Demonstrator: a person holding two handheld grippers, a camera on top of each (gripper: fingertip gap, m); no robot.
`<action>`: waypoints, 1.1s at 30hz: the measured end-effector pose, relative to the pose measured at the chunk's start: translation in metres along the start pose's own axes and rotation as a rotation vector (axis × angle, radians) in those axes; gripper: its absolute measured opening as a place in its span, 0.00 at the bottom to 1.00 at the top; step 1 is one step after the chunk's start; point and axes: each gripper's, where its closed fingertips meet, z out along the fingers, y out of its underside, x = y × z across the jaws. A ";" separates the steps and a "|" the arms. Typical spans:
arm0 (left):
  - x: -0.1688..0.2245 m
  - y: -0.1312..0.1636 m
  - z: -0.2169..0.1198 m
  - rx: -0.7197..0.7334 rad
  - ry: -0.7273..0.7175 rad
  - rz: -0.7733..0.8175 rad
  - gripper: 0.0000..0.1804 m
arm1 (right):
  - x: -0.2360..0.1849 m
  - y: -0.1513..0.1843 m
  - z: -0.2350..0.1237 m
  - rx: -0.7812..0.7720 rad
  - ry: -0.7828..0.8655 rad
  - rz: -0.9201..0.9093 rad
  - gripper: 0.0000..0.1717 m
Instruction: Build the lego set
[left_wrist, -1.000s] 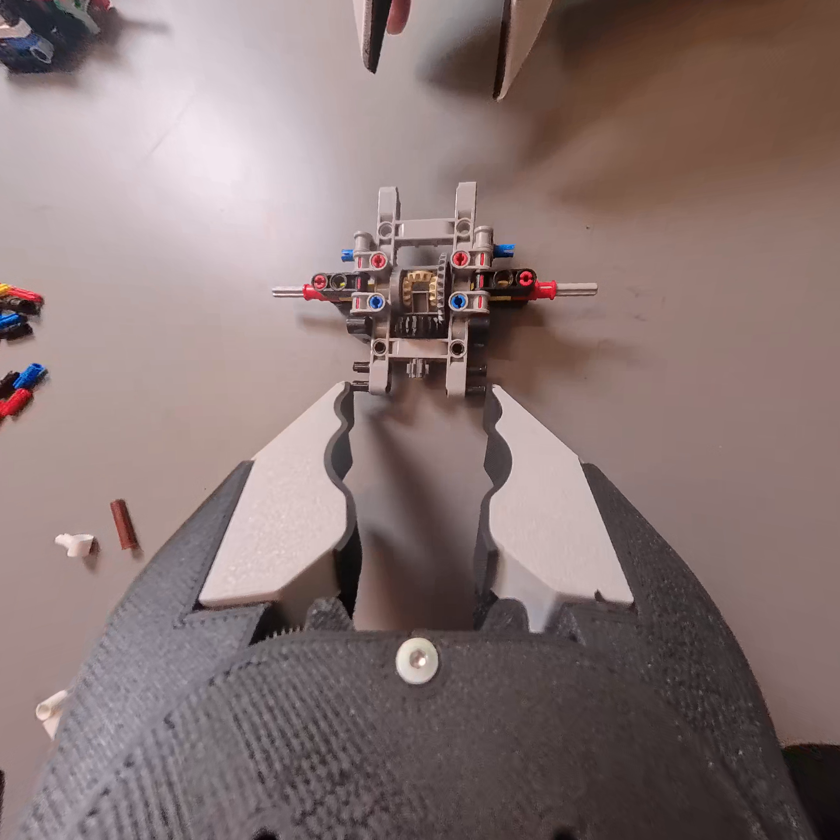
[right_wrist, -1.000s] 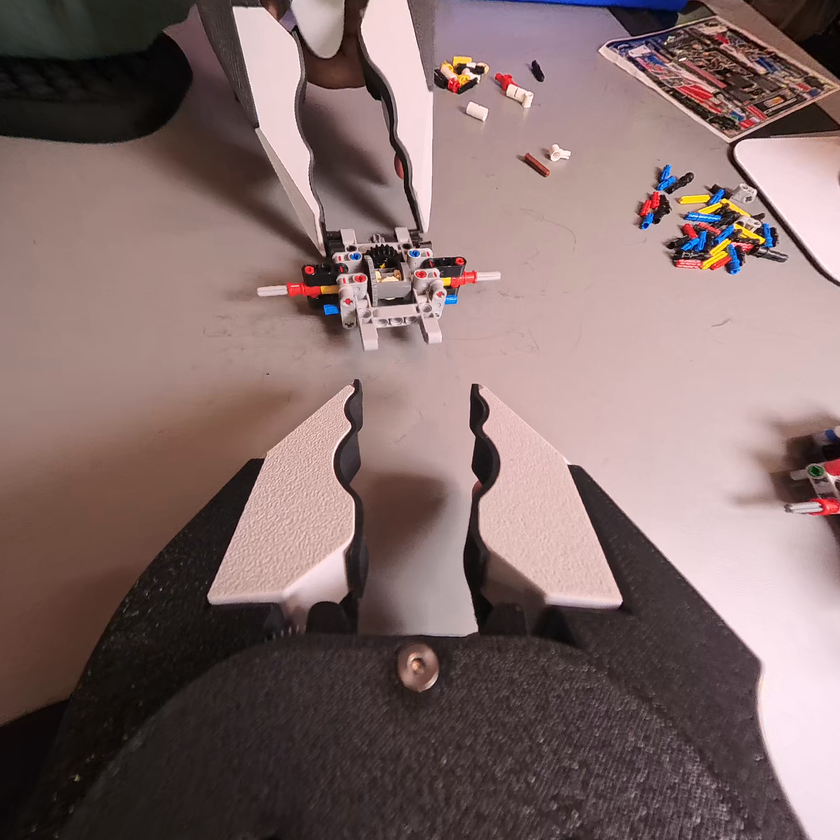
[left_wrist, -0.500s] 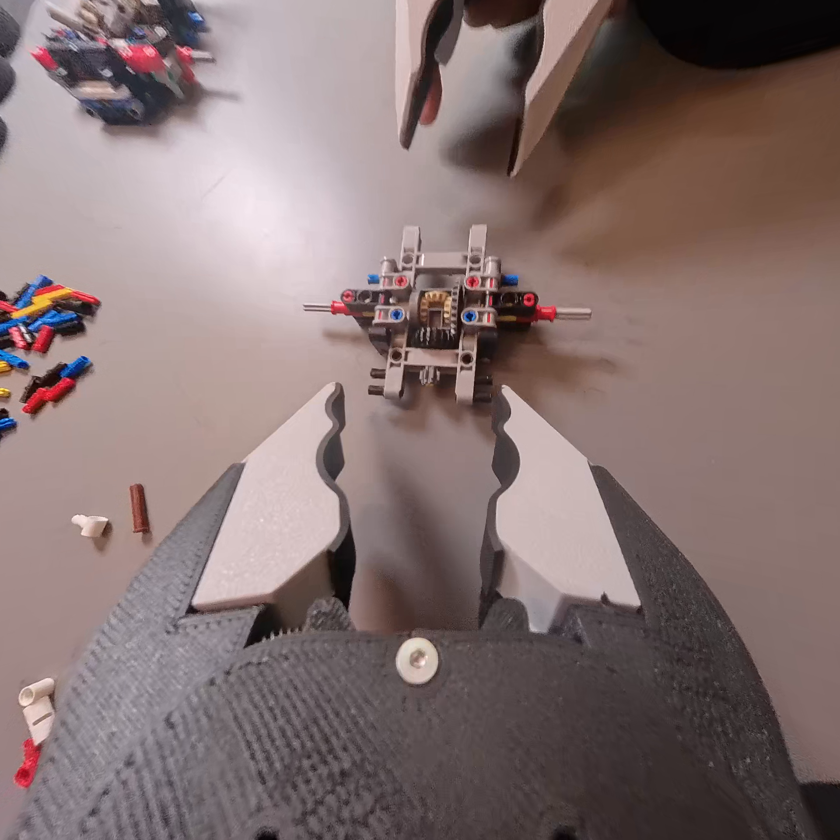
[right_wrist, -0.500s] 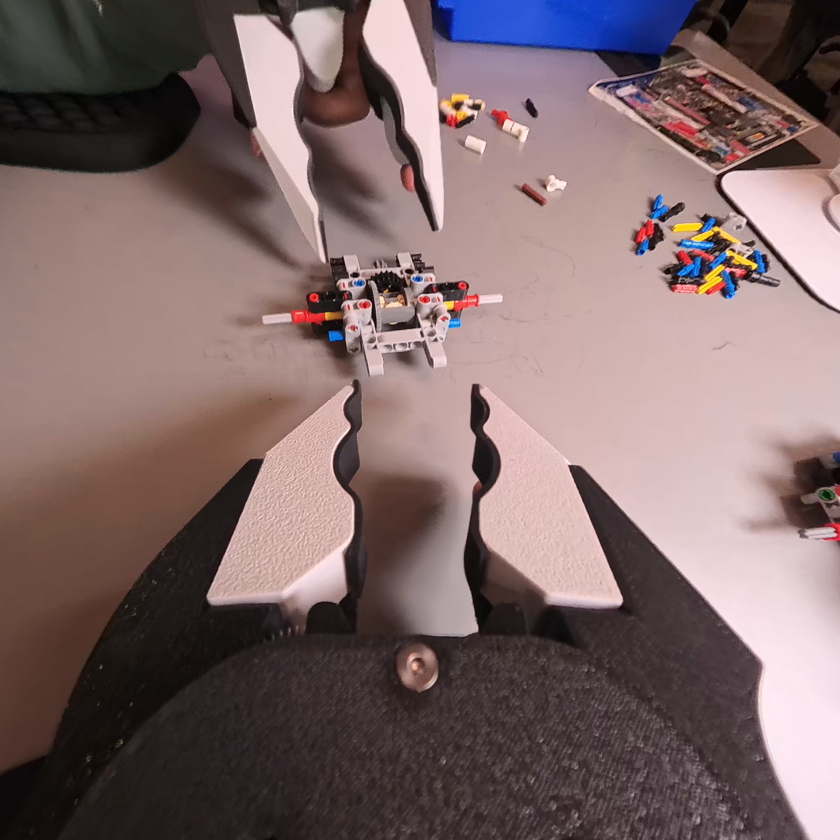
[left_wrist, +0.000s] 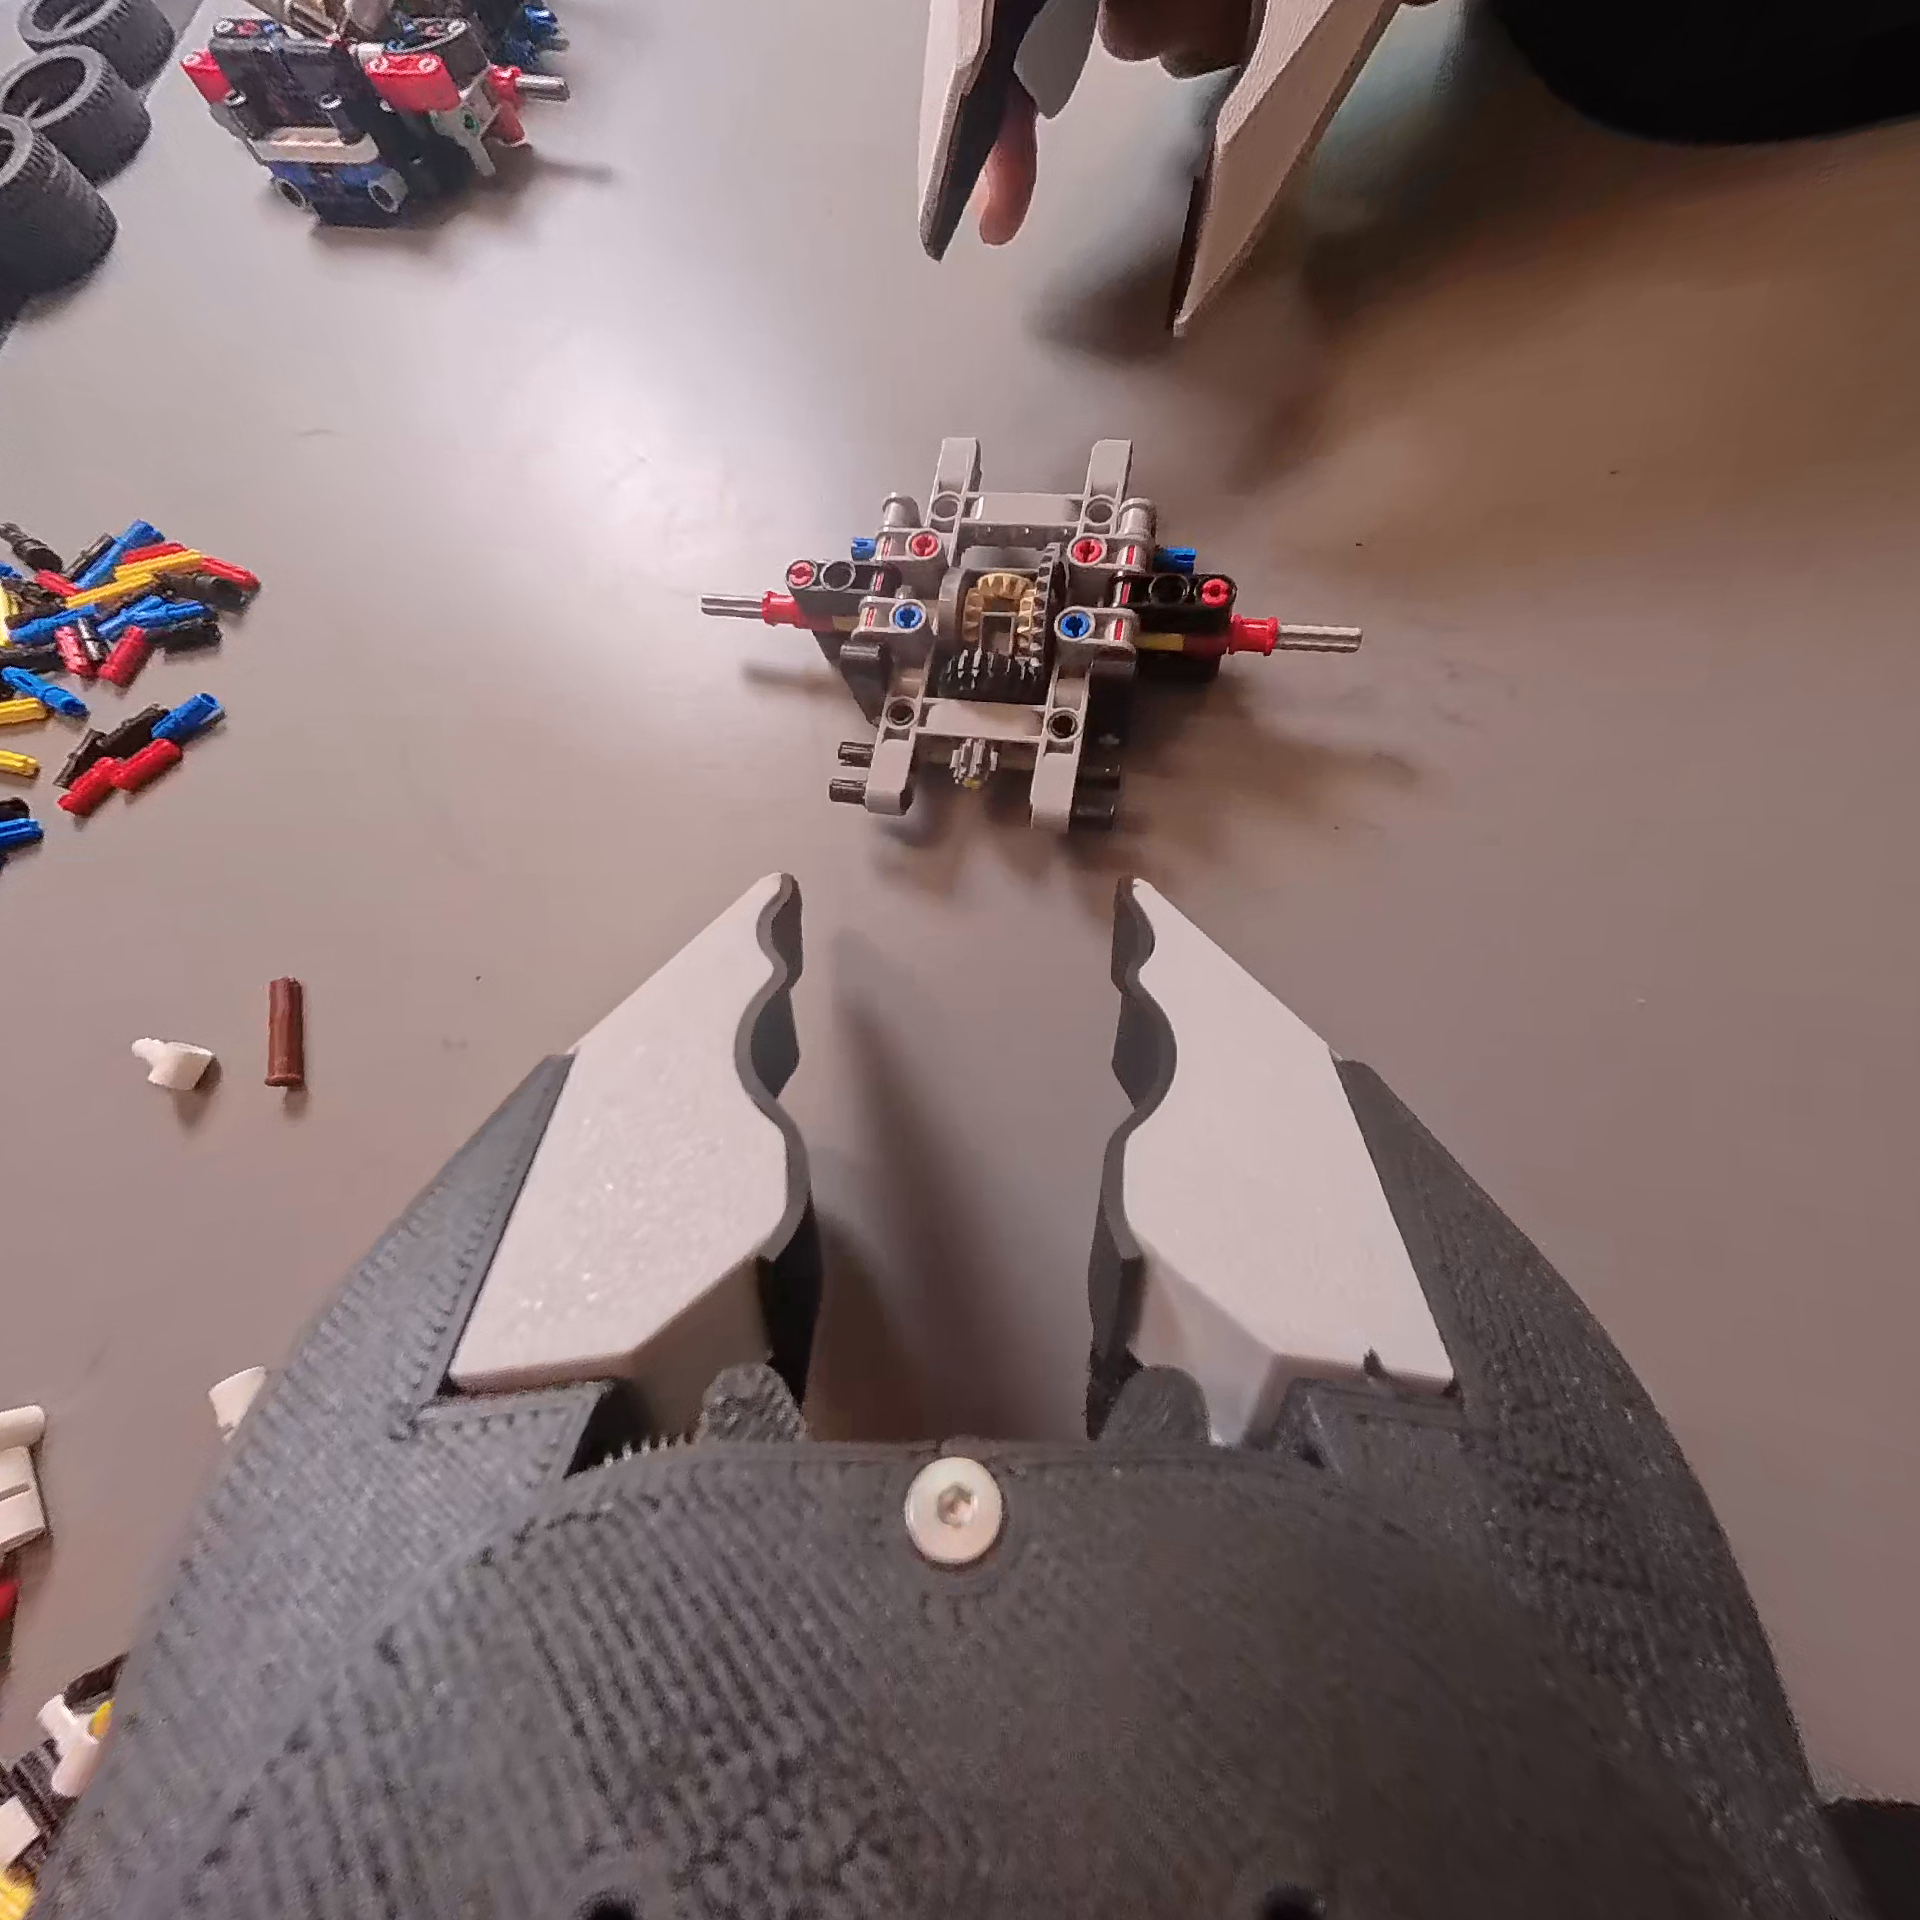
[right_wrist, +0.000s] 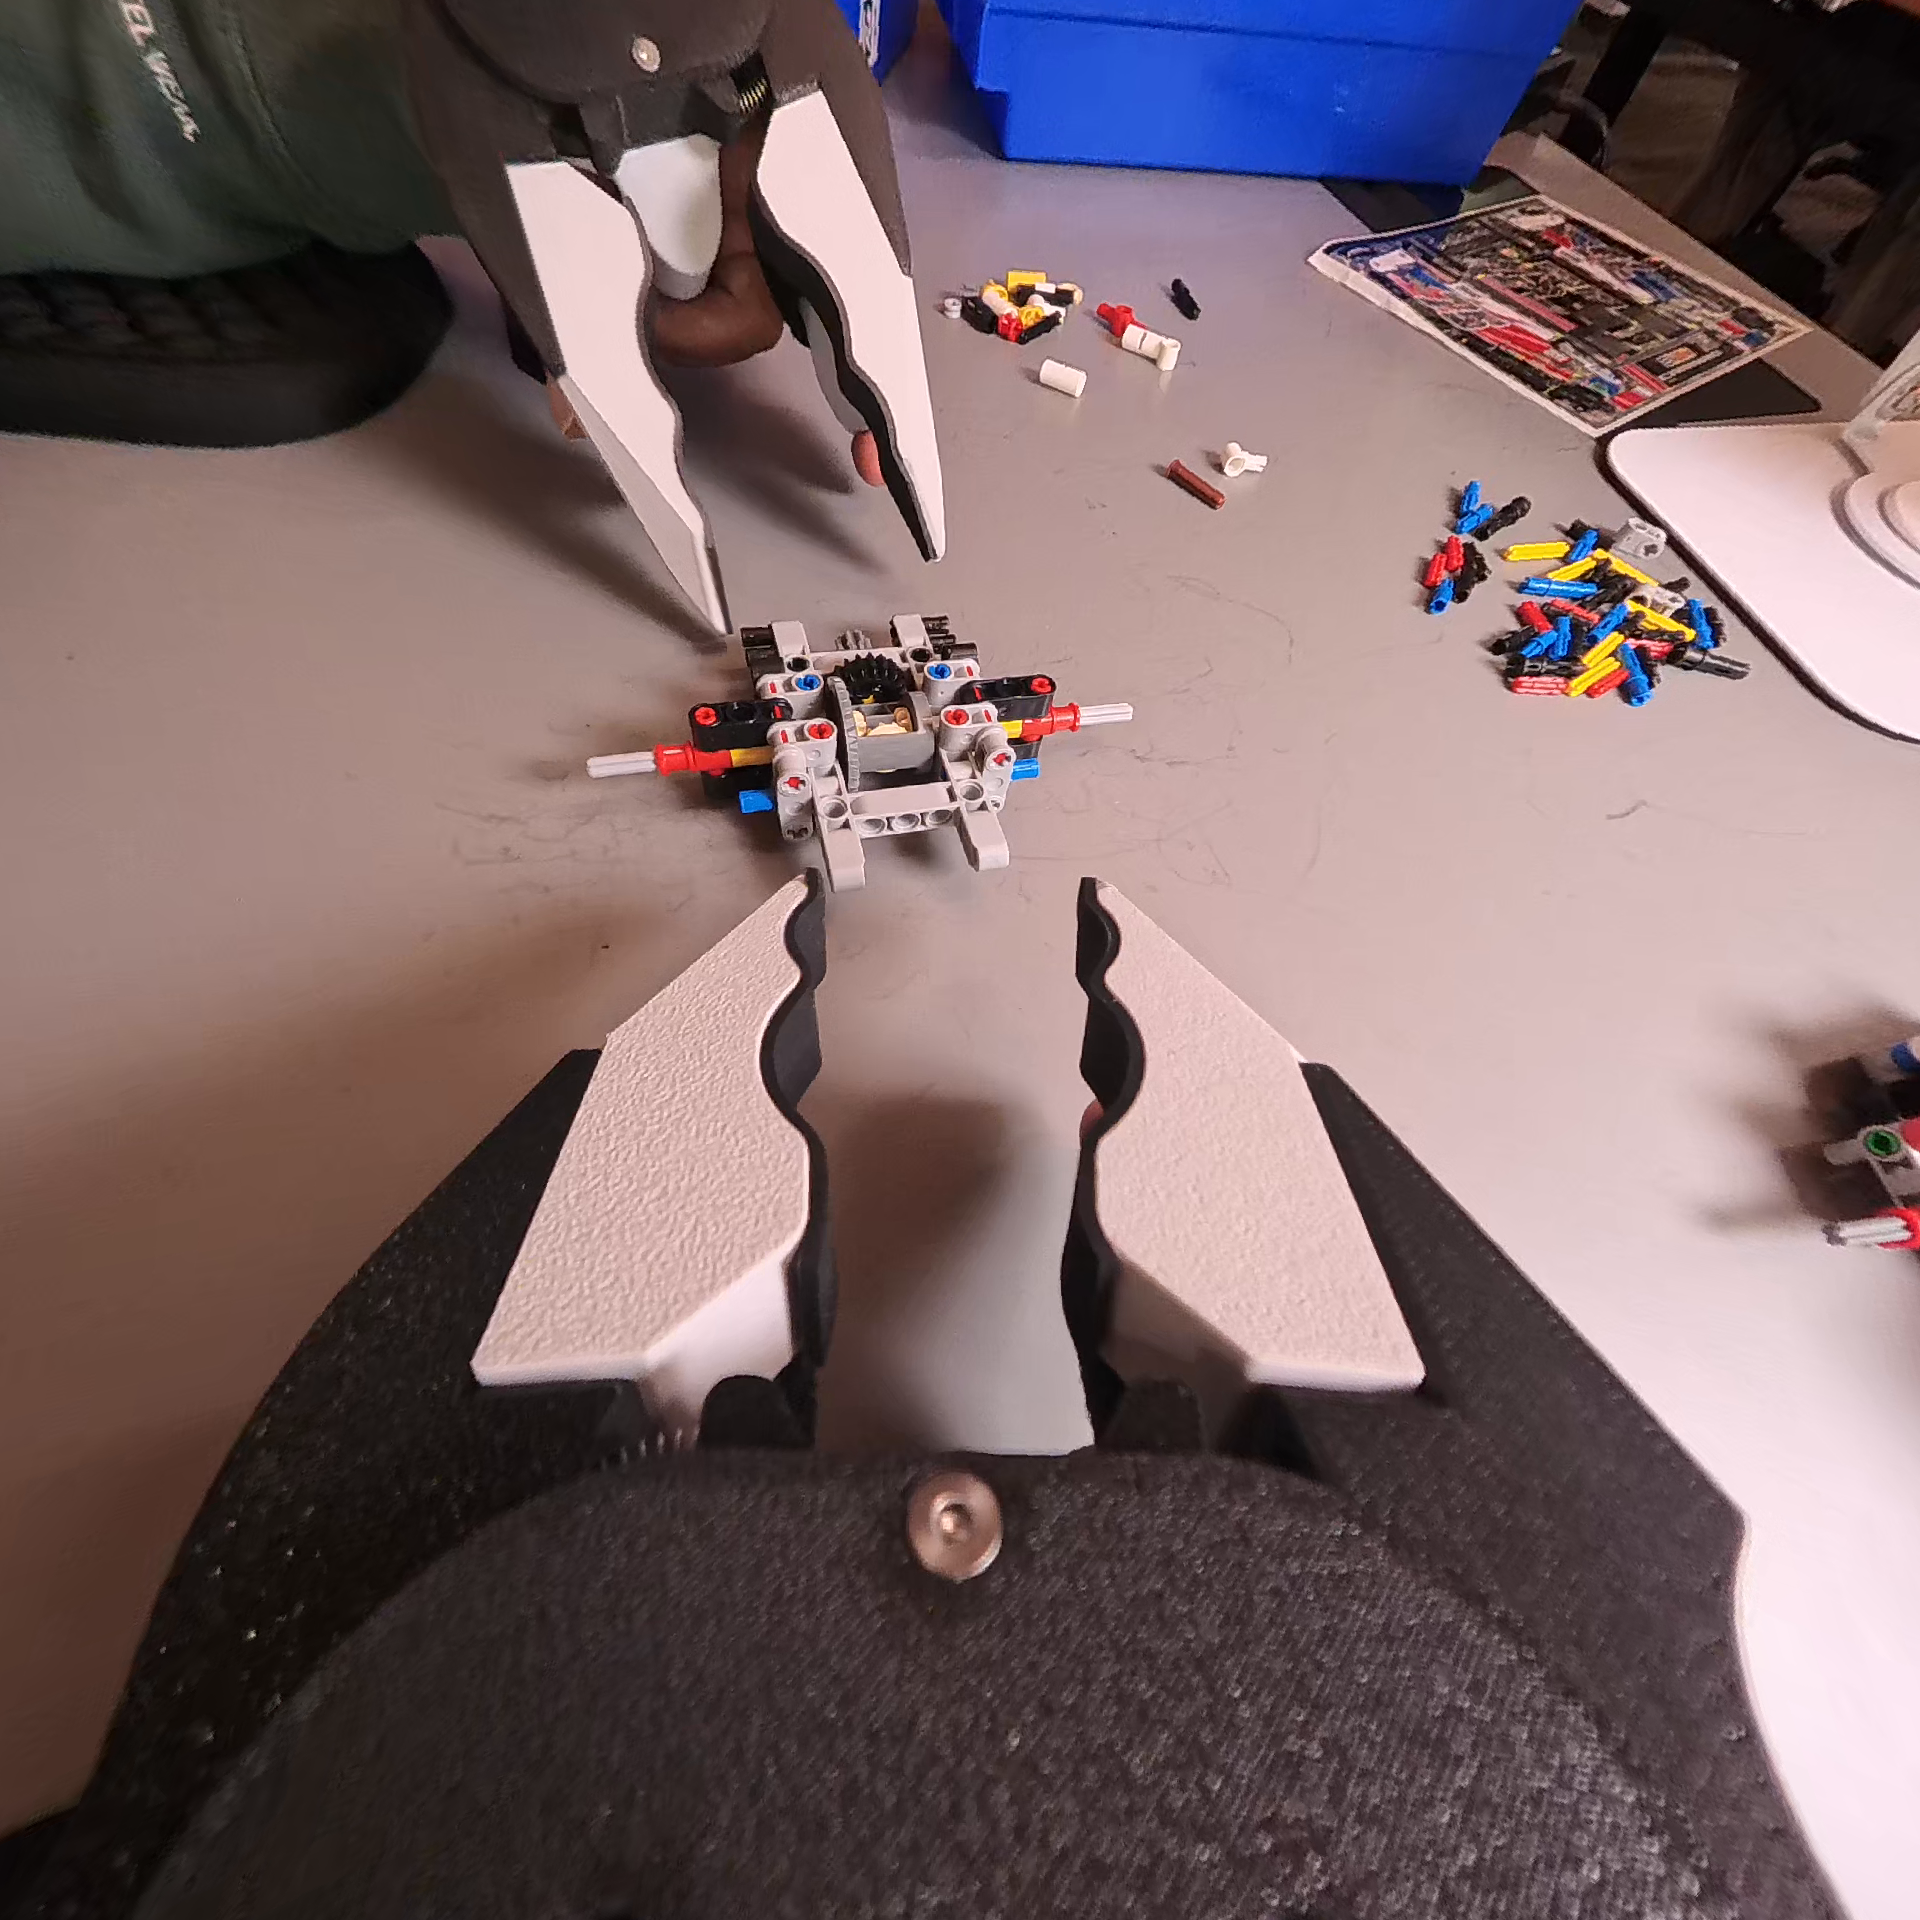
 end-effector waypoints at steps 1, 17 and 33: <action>0.000 0.000 0.000 0.006 0.004 -0.003 0.33 | 0.000 0.000 0.000 0.001 0.002 0.002 0.27; -0.066 -0.067 -0.066 0.615 -0.291 -0.266 0.30 | 0.031 -0.022 -0.012 0.167 0.150 0.063 0.27; -0.122 -0.052 -0.126 0.746 -0.672 -0.329 0.23 | 0.078 -0.030 -0.030 0.283 0.381 0.148 0.16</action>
